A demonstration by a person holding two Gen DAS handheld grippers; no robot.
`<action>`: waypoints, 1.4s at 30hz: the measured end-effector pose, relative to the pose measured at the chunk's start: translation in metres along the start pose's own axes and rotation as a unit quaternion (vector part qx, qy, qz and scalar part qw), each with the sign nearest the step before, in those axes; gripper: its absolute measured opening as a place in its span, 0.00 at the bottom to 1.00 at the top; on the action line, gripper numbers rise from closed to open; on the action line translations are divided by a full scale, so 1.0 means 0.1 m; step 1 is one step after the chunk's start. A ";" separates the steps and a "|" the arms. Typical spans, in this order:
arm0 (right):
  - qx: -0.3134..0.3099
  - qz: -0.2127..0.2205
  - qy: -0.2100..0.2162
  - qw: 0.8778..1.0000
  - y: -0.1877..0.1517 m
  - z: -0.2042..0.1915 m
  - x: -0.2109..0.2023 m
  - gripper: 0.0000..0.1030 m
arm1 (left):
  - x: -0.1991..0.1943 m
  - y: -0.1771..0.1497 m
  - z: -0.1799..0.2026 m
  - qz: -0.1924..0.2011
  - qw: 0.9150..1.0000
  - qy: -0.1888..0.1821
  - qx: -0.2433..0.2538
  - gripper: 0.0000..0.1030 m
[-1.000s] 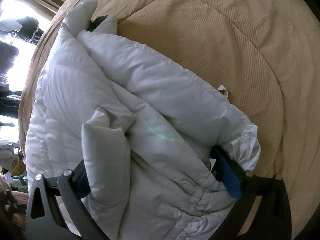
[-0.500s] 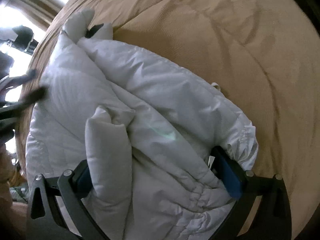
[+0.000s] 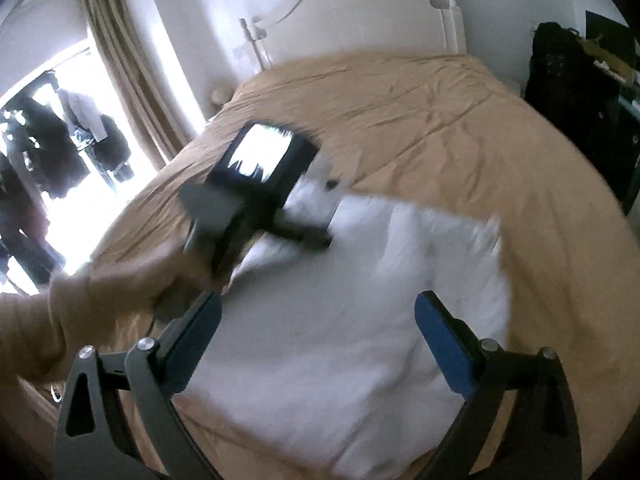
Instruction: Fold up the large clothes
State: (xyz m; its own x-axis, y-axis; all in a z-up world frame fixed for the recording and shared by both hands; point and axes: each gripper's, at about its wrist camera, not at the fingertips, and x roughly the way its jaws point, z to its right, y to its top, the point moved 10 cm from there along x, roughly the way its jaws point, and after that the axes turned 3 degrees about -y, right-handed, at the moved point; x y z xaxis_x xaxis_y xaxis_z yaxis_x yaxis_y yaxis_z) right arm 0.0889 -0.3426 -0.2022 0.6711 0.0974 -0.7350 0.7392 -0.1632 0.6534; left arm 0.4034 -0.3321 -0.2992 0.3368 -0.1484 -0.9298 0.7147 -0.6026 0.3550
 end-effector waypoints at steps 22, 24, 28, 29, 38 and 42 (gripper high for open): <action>0.097 -0.015 0.002 0.995 -1.24 0.26 0.54 0.96 | -0.01 0.48 1.47 0.024 0.977 0.044 0.209 0.72; 0.103 -0.014 0.002 0.995 -1.27 0.24 0.52 0.96 | 0.20 0.55 1.42 0.002 0.980 0.044 0.192 0.72; 0.103 -0.014 -0.002 0.995 -1.28 0.19 0.53 0.96 | 0.37 0.72 1.31 -0.041 0.992 -0.013 0.117 0.74; 0.105 -0.015 -0.002 0.994 -1.29 0.18 0.53 0.96 | 0.31 0.76 1.24 -0.043 0.994 -0.038 0.090 0.73; 0.127 -0.024 -0.050 0.990 -1.10 0.25 0.35 0.98 | -0.87 0.42 0.01 0.060 0.997 -0.040 0.033 0.76; 0.155 -0.016 -0.120 0.980 -1.06 0.34 0.18 1.00 | -0.89 -0.31 -0.44 0.059 0.997 -0.050 0.009 0.76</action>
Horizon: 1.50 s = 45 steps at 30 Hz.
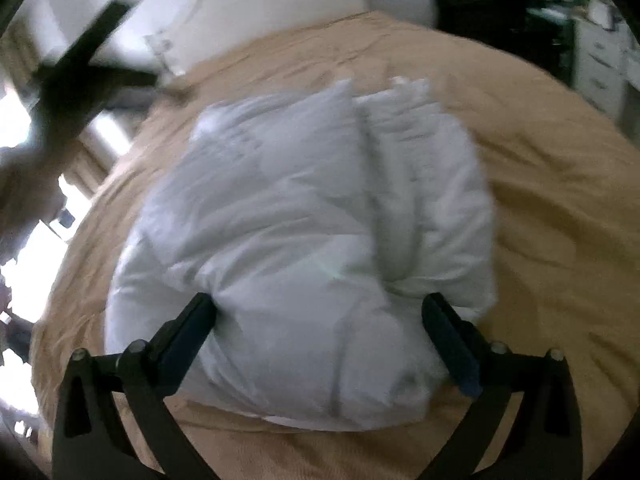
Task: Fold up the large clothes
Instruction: 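Grasp the jacket bundle with both tools and roll it over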
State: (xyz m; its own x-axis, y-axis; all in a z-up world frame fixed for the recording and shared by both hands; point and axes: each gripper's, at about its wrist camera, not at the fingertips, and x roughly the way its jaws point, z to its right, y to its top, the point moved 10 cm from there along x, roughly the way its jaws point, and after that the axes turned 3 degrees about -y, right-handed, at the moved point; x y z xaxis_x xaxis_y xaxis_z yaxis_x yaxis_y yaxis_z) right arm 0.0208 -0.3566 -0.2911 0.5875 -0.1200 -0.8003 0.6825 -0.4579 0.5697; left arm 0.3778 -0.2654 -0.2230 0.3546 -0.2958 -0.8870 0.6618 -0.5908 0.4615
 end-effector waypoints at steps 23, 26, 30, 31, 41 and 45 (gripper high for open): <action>0.213 -0.131 0.204 0.946 -0.40 0.33 0.63 1.00 | 1.59 -0.19 -0.18 -0.038 0.871 -0.380 -0.309 0.96; 0.215 -0.125 0.215 0.944 -0.34 0.31 0.66 1.00 | 1.64 -0.10 -0.12 -0.043 0.887 -0.357 -0.291 0.87; 0.235 -0.124 0.215 0.940 -0.37 0.36 0.55 0.97 | 1.62 -0.16 -0.12 -0.055 0.885 -0.357 -0.292 0.82; 0.244 -0.121 0.210 0.939 -0.38 0.38 0.49 0.97 | 1.62 -0.17 -0.12 -0.059 0.884 -0.359 -0.293 0.83; 0.236 -0.135 0.227 0.935 -0.58 0.40 0.46 1.00 | 1.65 -0.14 -0.06 -0.056 0.887 -0.350 -0.296 0.83; 0.216 -0.114 0.268 0.932 -0.35 0.24 0.60 0.96 | 1.55 -0.15 -0.13 -0.046 0.898 -0.330 -0.288 0.62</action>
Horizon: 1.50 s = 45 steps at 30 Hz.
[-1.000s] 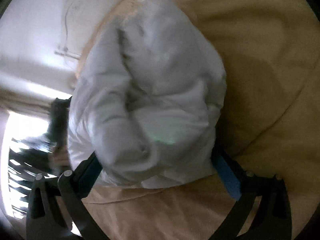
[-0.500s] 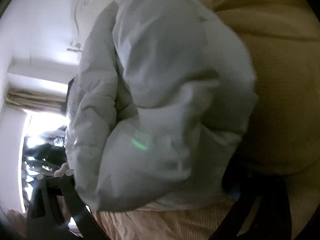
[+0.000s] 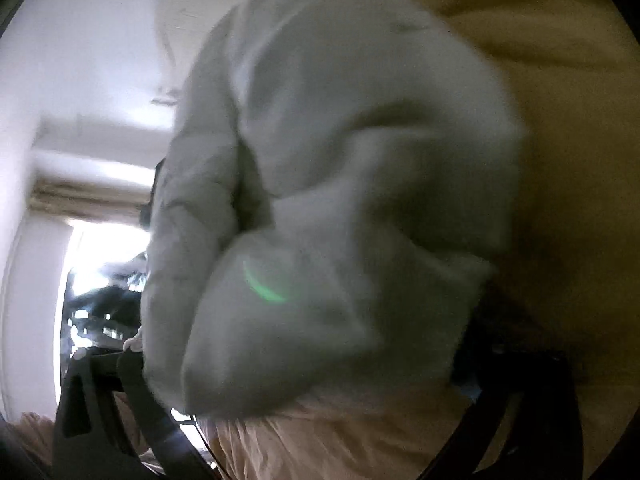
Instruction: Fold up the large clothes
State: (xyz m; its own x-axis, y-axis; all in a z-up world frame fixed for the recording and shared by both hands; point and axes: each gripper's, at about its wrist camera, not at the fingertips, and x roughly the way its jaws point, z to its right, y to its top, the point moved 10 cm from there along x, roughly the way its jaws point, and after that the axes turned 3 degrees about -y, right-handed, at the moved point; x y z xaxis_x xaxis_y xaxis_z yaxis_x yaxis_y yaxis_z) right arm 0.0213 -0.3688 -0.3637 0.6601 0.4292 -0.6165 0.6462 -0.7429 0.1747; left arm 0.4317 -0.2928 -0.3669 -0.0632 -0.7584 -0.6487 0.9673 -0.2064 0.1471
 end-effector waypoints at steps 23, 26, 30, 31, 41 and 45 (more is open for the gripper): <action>-0.089 -0.156 0.071 0.981 -0.36 -1.34 1.96 0.91 | -2.06 0.47 -1.83 0.136 0.985 0.026 -0.104 0.54; -0.093 -0.156 0.065 0.981 -0.32 -1.35 1.97 0.92 | -2.10 0.46 -1.86 0.144 0.985 0.021 -0.097 0.56; -0.092 -0.160 0.058 0.981 -0.31 -1.33 2.00 0.94 | -2.24 0.40 -1.85 0.147 0.983 0.044 -0.104 0.58; -0.092 -0.161 0.057 0.981 -0.31 -1.32 2.01 0.94 | -2.31 0.37 -1.84 0.146 0.982 0.050 -0.108 0.58; -0.090 -0.170 0.057 0.980 -0.28 -1.30 2.02 0.98 | -3.43 -0.27 -1.43 0.210 0.959 0.175 -0.072 0.61; -0.089 -0.170 0.055 0.980 -0.26 -1.30 2.02 0.99 | -3.47 -0.69 -1.06 0.228 0.941 0.247 -0.026 0.71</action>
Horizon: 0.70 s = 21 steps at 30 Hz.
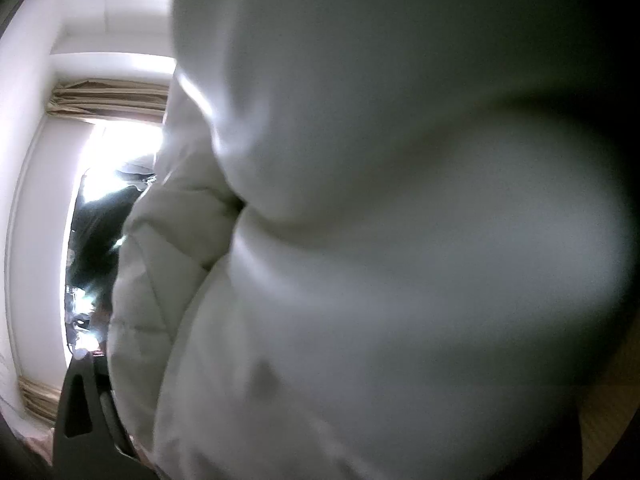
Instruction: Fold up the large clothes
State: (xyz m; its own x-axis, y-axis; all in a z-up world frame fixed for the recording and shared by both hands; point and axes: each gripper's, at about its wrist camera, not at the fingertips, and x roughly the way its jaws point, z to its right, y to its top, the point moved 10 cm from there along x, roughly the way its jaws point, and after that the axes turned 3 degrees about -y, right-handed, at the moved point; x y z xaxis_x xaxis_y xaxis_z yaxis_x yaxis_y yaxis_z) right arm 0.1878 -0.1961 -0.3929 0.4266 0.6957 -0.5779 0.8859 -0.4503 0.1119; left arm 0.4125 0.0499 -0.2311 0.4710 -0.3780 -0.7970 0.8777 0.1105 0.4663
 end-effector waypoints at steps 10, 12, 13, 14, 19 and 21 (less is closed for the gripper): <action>0.034 -0.013 -0.059 0.998 -0.01 0.09 -0.29 0.99 | 0.32 -0.80 0.51 -0.006 0.997 0.023 0.079 0.77; 0.032 0.000 -0.083 0.996 0.00 0.08 -0.51 0.99 | 0.35 -0.81 0.50 -0.010 0.997 0.020 0.075 0.77; 0.027 0.010 -0.096 0.995 0.01 0.05 -0.61 0.99 | 0.35 -0.81 0.49 -0.012 0.997 0.019 0.072 0.77; 0.016 0.025 -0.117 0.993 0.12 -0.06 -0.68 0.99 | 0.35 -0.82 0.48 -0.013 0.997 0.019 0.070 0.77; -0.138 0.112 -0.253 0.951 0.64 -0.86 -1.06 0.99 | 0.39 -0.82 0.51 -0.012 0.997 0.027 0.073 0.78; -0.195 0.122 -0.297 0.927 0.87 -0.92 -1.06 0.99 | 0.39 -0.83 0.52 -0.011 0.997 0.029 0.077 0.78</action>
State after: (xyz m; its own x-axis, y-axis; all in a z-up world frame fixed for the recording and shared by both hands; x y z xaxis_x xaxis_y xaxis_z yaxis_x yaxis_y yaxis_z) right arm 0.2365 -0.2571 -0.2476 0.5499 0.1177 -0.8269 0.8243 -0.2360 0.5146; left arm 0.3531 -0.0214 -0.2807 0.4593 -0.3240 -0.8271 0.8663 -0.0425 0.4978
